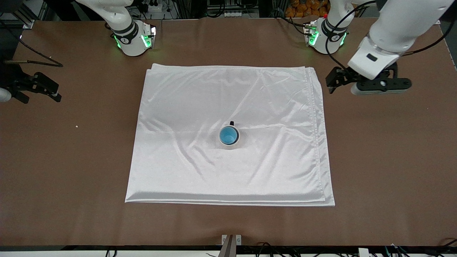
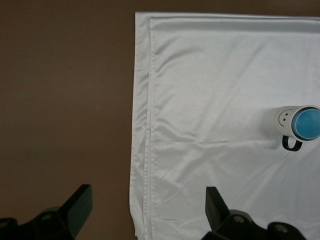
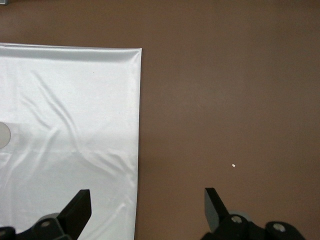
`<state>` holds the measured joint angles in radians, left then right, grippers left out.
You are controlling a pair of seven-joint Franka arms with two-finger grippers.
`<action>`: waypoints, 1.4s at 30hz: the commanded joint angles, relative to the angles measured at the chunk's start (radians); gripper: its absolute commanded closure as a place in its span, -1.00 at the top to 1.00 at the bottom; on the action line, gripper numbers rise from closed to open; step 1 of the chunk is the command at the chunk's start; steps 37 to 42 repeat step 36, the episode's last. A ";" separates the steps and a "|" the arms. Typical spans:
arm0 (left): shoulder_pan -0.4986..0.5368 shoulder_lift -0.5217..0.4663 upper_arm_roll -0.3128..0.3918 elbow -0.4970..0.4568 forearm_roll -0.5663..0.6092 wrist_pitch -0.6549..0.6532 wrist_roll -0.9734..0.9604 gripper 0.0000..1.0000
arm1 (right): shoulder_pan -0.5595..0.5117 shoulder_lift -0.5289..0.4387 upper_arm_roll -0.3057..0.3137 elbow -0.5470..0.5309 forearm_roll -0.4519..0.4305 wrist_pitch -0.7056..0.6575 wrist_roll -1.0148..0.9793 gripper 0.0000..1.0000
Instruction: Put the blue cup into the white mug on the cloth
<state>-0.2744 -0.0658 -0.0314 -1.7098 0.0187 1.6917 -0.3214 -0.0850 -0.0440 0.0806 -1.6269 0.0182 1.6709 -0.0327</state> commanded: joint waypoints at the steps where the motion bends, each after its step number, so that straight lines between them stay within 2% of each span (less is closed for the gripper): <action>1: 0.060 0.072 -0.007 0.156 -0.039 -0.089 0.091 1.00 | -0.013 -0.011 0.005 -0.002 0.017 -0.010 -0.009 1.00; 4: 0.078 0.106 -0.007 0.209 -0.043 -0.118 0.100 1.00 | -0.013 -0.013 0.005 -0.002 0.017 -0.011 -0.009 1.00; 10: 0.093 0.123 -0.001 0.248 -0.069 -0.145 0.104 1.00 | -0.013 -0.013 0.005 -0.002 0.017 -0.025 -0.009 1.00; 42: 0.093 0.126 0.008 0.246 -0.063 -0.155 0.145 1.00 | -0.006 -0.011 0.005 -0.001 0.017 -0.020 -0.009 1.00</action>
